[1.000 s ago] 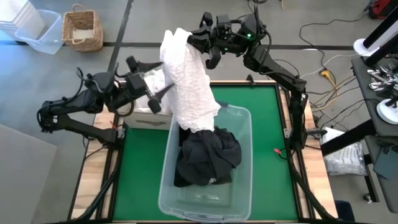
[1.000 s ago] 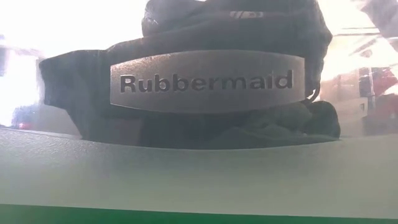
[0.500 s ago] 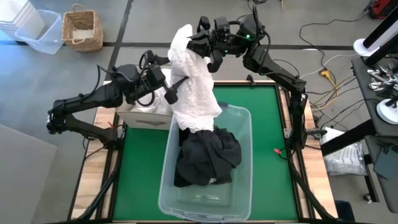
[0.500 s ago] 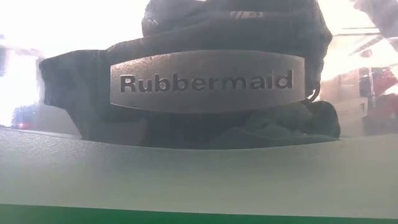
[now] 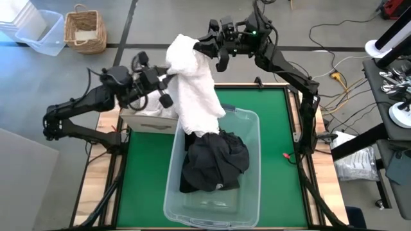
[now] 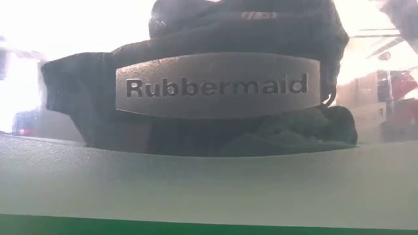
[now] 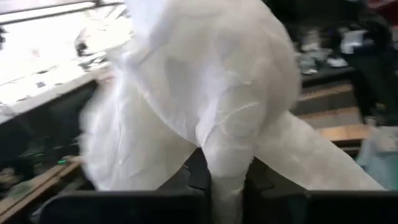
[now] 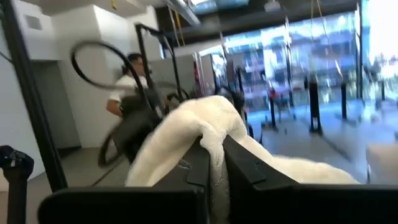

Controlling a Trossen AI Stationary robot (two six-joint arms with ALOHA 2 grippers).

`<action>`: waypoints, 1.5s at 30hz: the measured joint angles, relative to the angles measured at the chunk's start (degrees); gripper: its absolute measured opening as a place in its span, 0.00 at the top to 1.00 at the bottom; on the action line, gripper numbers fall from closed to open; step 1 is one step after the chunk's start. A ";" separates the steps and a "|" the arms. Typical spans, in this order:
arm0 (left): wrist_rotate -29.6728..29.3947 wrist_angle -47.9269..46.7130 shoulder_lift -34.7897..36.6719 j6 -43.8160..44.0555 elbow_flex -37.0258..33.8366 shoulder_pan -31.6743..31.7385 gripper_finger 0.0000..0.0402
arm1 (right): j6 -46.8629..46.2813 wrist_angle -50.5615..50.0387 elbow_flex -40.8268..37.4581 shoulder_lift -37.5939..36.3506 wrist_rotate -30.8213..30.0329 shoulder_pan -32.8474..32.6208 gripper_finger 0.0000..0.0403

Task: Sort clothes
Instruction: Put the white blouse into the laundry organizer

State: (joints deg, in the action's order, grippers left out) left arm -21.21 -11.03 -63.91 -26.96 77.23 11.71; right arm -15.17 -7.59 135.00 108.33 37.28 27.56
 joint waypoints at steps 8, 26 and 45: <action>-7.16 0.71 6.58 -1.84 -0.02 0.06 0.99 | -0.72 -10.19 0.00 -0.58 0.26 2.83 0.76; -37.39 4.77 12.18 -15.32 -0.02 0.06 1.00 | 3.05 -20.86 0.00 -1.07 0.16 6.61 0.51; -39.46 -4.80 8.66 -1.42 -0.11 3.81 0.99 | 5.06 -25.94 -0.10 -1.07 0.20 6.61 0.53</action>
State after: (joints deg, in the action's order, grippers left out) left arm -60.67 -15.83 -55.24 -28.38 77.12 15.52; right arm -10.12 -33.53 134.90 107.26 37.47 34.17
